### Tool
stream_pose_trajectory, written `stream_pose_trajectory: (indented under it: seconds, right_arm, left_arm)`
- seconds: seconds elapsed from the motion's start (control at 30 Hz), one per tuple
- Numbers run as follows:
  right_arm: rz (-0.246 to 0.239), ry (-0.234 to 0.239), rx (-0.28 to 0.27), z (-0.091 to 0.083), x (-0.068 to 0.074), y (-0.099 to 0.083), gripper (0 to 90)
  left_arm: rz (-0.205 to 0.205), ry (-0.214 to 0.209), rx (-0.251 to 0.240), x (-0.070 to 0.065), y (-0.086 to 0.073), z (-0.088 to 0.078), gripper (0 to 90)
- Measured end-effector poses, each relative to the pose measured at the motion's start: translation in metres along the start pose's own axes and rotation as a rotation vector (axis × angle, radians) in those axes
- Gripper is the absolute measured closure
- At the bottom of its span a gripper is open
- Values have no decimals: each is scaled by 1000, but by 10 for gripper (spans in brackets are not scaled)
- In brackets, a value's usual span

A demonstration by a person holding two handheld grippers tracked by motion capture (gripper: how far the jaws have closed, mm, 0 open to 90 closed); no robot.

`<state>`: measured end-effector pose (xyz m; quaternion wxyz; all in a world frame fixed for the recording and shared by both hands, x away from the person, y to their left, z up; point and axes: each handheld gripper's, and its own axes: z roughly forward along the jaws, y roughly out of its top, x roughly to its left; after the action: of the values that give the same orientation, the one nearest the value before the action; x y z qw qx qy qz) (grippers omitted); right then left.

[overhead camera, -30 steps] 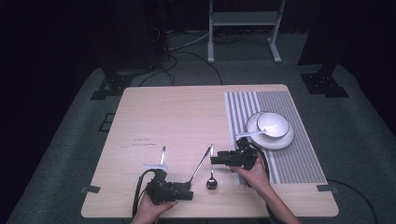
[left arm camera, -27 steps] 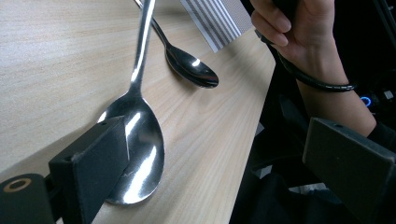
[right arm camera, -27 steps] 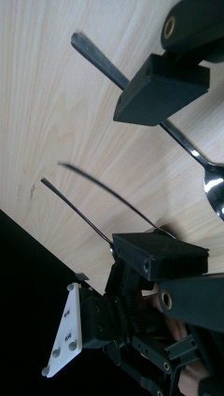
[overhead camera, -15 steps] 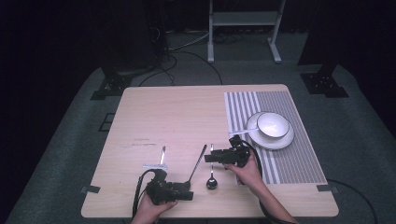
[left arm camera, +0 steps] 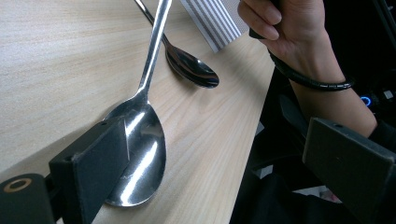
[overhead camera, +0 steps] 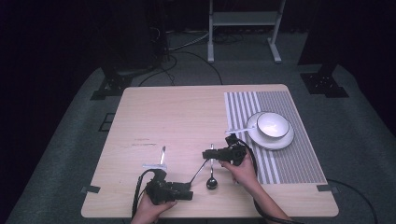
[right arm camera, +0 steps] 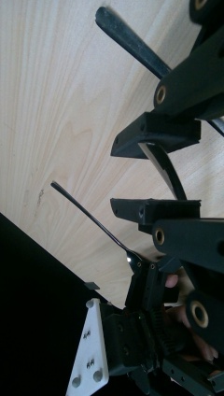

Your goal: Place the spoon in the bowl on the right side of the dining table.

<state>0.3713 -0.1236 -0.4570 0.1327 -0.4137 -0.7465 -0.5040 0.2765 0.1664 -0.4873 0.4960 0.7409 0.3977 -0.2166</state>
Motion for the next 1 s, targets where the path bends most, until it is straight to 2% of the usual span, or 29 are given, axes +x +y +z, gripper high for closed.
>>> stream_pose_trajectory:
  seconds: [0.1, 0.33, 0.67, 0.8, 1.0]
  right_arm:
    - [7, -1, 1, 1, -1, -1, 704]
    - [48, 20, 1, 1, -4, -4, 795]
    - [142, 155, -6, -2, -6, 1, 885]
    - [144, 149, -10, -2, -5, 4, 885]
    - [159, 149, -14, -3, -6, 7, 885]
  left_arm:
    - [-2, -1, 0, 0, 0, 0, 56]
    - [-1, 1, 0, 0, 0, 0, 56]
    - [14, 2, 0, -1, 0, 0, 54]
    - [26, -11, -13, -3, 0, -2, 54]
    - [53, -33, -62, -7, 2, -11, 54]
